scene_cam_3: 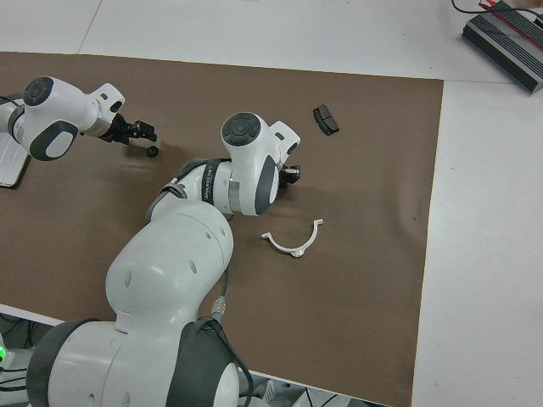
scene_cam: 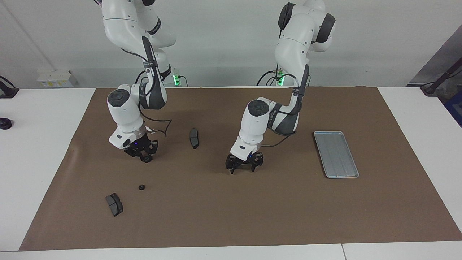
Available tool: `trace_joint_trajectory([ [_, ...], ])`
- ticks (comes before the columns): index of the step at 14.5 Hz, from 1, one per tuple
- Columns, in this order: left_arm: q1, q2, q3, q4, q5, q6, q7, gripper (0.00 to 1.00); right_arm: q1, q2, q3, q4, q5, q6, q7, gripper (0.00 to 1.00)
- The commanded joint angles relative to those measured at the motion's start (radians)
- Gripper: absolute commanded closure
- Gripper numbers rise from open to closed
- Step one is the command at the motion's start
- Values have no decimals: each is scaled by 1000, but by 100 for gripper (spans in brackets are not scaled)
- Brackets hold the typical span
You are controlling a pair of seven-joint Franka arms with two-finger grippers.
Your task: Pick bearing gear from pile to tray
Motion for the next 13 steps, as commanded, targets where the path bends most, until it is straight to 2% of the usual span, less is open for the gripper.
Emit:
trace_joint_trajectory([
  [1, -32, 3, 12, 17, 24, -3, -7, 0, 1, -27, 9, 24, 27, -39, 37, 100],
  [4, -58, 12, 12, 37, 67, -44, -6, 0, 4, -60, 18, 109, 26, -172, 122, 100],
  [6, -58, 37, 6, 99, 78, -105, -3, 0, 4, -58, 20, 123, 26, -186, 125, 100],
  [9, -71, 51, 3, 112, 123, -115, 6, 1, 4, -58, 20, 127, 26, -188, 140, 100],
  [13, -69, 72, 1, 124, 141, -104, 78, 4, 4, -47, 55, 227, 26, -275, 223, 100],
])
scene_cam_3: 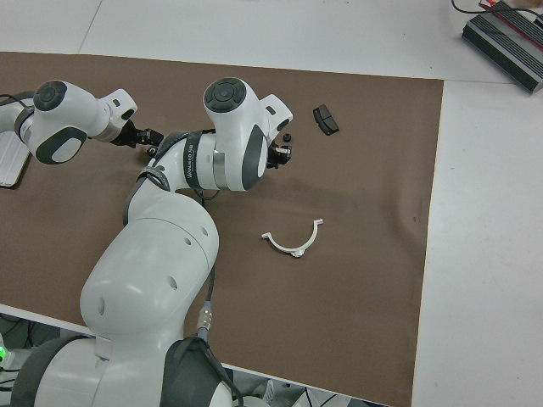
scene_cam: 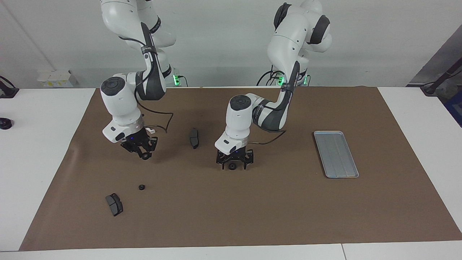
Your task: Pick bearing gear from pile to tray
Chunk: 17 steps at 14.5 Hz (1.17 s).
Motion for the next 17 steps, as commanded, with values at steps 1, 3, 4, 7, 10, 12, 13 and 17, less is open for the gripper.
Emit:
trace_joint_trajectory([
  [1, -9, 32, 6, 43, 22, -14, 28, 6, -5, 14, 16, 75, 25, -69, 29, 100],
  [3, -10, 34, 0, 43, 22, -15, 36, 10, -5, 14, 16, 75, 25, -71, 29, 100],
  [4, -10, 32, -2, 42, 24, -18, 39, 12, -5, 14, 18, 75, 25, -69, 30, 100],
  [7, -10, 29, -20, 37, 27, -31, 42, 22, 6, 14, 16, 73, 25, -68, 30, 100],
  [10, -13, 28, -22, 34, 27, -49, 44, 32, 5, 14, 16, 72, 25, -66, 29, 100],
  [12, -13, 26, -22, 26, 25, -52, 65, 36, 5, 14, 16, 72, 25, -66, 29, 100],
  [13, -13, 24, -22, 19, 25, -52, 73, 40, 5, 14, 16, 72, 25, -66, 29, 100],
  [17, -9, 23, -23, 14, 22, -81, 90, 69, 6, 14, 16, 72, 25, -66, 30, 100],
])
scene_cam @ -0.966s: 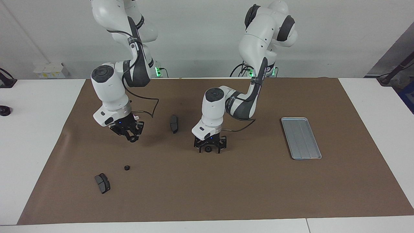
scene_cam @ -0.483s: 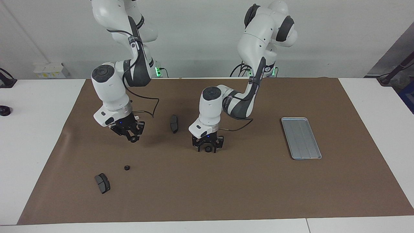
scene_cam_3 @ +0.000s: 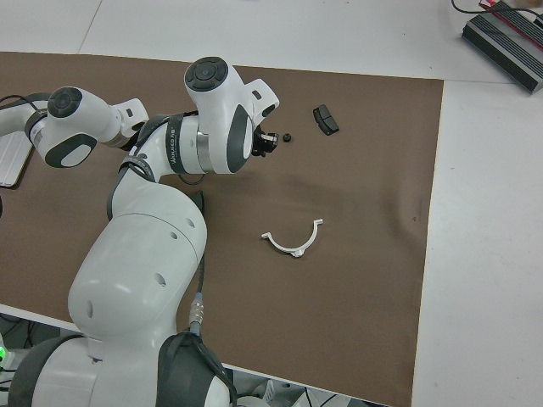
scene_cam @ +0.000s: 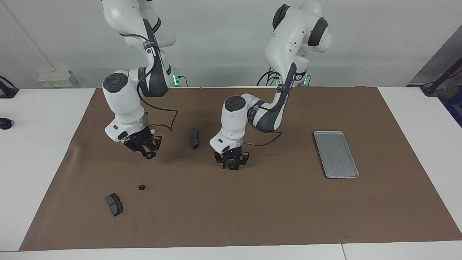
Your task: Pick bearing gear from pile to tray
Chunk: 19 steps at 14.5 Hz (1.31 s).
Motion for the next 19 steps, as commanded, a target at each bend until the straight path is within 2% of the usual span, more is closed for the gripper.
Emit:
trace_joint_trajectory([
  [1, -5, 17, 3, -6, 4, -46, 25, 74, 0, 6, 3, 14, 25, -12, 7, 100],
  [4, -3, 12, 3, -21, 2, -46, 34, 88, 0, 6, 3, 16, 25, -13, 7, 100],
  [8, 20, 12, 5, -1, -3, -65, 39, 94, 35, 4, 7, 48, 25, -38, 83, 100],
  [13, 208, 3, -14, 31, -32, -92, 117, 93, 118, 10, 9, 78, 24, -47, 230, 100],
  [16, 344, -49, -12, 30, -84, -143, 252, 93, 200, 15, 9, 95, 25, -21, 331, 100],
  [19, 487, -80, -14, 31, -154, -195, 396, 93, 326, 103, 9, 234, 24, -18, 549, 100],
])
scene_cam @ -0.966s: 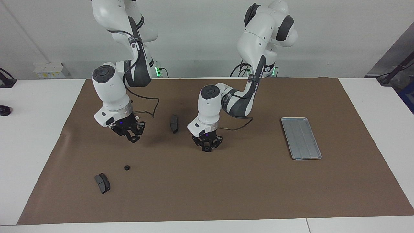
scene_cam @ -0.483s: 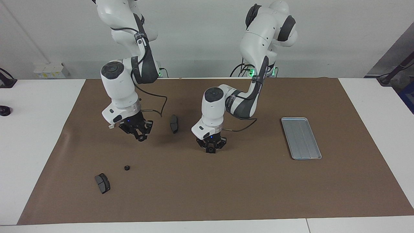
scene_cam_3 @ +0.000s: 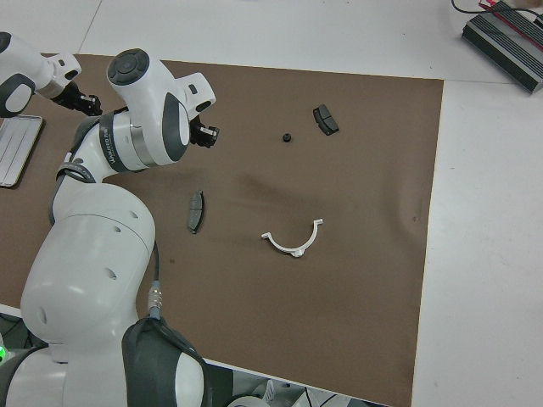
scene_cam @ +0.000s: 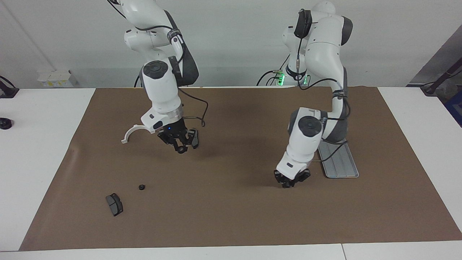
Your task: Pick bearing gear from pile to tray
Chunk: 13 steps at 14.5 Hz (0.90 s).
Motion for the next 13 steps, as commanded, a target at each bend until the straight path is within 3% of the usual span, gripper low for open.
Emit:
trace_joint_trajectory([
  [1, 119, -49, -14, -8, -67, -60, 137, 93, 115, 128, -2, 172, 22, 1, 186, 100],
  [5, 256, -84, -11, -31, -98, -124, 352, 94, 227, 258, 0, 267, 12, 113, 355, 100],
  [8, 337, -136, -10, -130, -101, -164, 497, 95, 289, 471, -3, 477, -5, 184, 449, 100],
  [10, 356, -176, -10, -208, -101, -165, 530, 94, 295, 527, -2, 531, -10, 230, 449, 100],
  [12, 353, -212, -6, -287, -101, -163, 530, 85, 313, 530, 0, 523, -8, 269, 449, 100],
  [13, 351, -227, -6, -319, -101, -163, 532, 67, 325, 523, 0, 494, -7, 273, 449, 93],
])
